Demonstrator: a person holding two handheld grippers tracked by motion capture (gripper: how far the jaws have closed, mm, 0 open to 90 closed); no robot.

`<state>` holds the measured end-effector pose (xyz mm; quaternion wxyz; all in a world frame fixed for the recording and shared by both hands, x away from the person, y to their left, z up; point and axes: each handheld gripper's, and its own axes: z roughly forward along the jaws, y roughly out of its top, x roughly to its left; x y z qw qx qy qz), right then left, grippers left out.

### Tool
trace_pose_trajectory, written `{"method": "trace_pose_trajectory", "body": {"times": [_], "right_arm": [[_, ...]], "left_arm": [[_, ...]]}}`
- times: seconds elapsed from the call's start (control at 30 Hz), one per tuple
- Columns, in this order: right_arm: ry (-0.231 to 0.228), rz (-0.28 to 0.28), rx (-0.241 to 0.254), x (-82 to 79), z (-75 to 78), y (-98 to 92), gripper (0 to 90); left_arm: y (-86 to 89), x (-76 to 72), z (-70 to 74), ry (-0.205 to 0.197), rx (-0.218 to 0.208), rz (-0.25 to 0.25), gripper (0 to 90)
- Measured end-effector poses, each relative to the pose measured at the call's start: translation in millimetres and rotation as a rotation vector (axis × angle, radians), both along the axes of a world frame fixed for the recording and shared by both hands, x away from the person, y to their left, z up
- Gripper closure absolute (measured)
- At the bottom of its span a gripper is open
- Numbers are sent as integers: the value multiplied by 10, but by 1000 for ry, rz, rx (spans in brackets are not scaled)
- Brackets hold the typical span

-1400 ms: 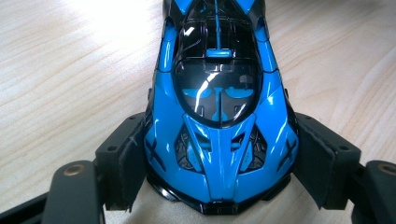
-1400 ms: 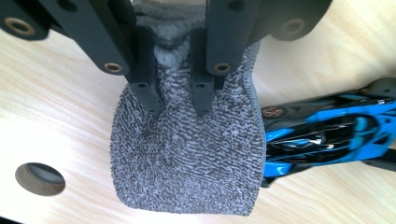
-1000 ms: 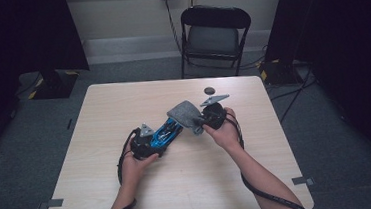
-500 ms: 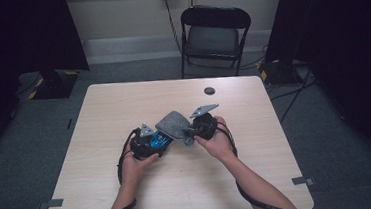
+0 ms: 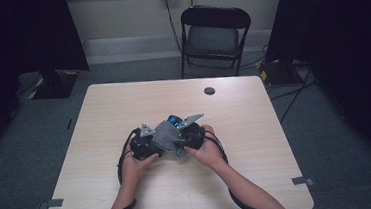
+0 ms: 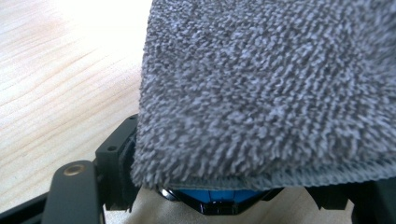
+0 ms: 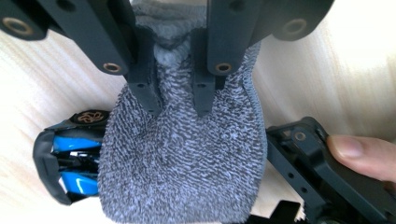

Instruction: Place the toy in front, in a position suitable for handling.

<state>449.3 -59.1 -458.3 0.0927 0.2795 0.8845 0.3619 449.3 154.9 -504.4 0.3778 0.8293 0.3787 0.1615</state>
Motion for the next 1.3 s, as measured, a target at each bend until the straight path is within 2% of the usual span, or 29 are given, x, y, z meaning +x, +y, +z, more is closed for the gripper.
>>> {"method": "trace_pose_trajectory", "body": {"times": [0.13,0.6,1.3], "right_arm": [[9,-5,-8,6,-62,-3,769],[8,-22,-20,58,-114,-65,768],[-3,-76,-24,211,-91,-183,768]], "left_arm": [[-2,-1,-1,1,-3,2,257],[-2,-1,-1,1,-3,2,257],[-3,-2,-1,1,-3,3,257]]}}
